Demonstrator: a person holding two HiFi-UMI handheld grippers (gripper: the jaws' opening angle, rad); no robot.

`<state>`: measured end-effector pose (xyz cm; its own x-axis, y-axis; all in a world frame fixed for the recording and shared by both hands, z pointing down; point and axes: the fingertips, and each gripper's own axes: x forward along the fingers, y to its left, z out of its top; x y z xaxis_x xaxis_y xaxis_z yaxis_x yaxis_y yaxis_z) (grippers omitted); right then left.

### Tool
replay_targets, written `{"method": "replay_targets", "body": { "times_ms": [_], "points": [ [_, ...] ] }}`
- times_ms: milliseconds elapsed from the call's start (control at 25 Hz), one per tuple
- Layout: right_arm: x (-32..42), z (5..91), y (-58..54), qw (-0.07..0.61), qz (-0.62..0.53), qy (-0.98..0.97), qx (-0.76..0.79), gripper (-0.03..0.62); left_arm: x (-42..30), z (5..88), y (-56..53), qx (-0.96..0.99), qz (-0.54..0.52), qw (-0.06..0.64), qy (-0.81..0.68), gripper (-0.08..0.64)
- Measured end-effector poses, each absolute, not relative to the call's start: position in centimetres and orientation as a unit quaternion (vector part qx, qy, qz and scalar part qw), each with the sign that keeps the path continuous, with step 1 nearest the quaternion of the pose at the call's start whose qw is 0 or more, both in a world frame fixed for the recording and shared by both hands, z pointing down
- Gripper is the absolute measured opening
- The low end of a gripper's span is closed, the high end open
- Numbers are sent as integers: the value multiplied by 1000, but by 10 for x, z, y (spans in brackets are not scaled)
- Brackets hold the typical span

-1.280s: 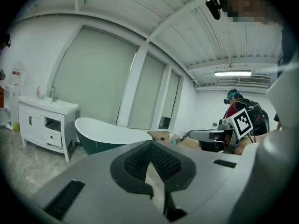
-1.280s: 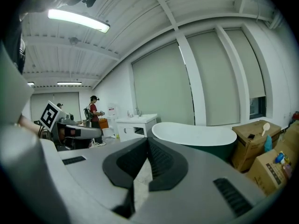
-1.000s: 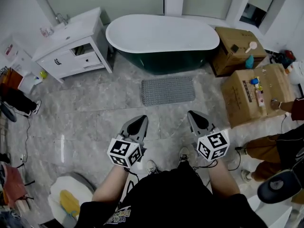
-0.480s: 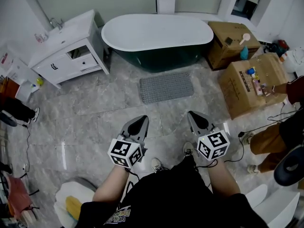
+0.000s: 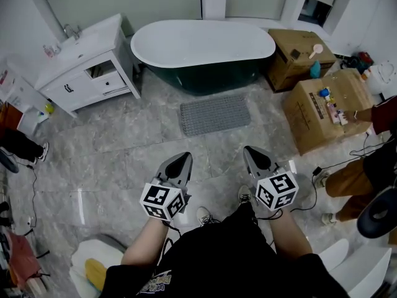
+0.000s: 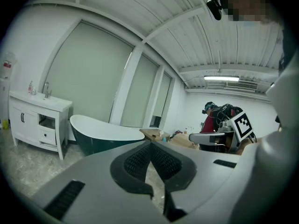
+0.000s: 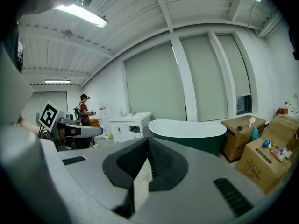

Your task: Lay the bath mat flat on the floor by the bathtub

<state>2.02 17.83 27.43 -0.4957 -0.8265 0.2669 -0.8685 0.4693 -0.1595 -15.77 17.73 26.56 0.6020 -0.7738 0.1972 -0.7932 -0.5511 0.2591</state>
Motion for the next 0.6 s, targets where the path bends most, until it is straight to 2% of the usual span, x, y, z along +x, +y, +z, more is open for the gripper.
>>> {"method": "replay_targets", "body": {
  "times_ms": [600],
  "points": [
    [17,273,188,77,136,-854,496,15,-164,265,189,879,27,163,-448,15]
  ]
}}
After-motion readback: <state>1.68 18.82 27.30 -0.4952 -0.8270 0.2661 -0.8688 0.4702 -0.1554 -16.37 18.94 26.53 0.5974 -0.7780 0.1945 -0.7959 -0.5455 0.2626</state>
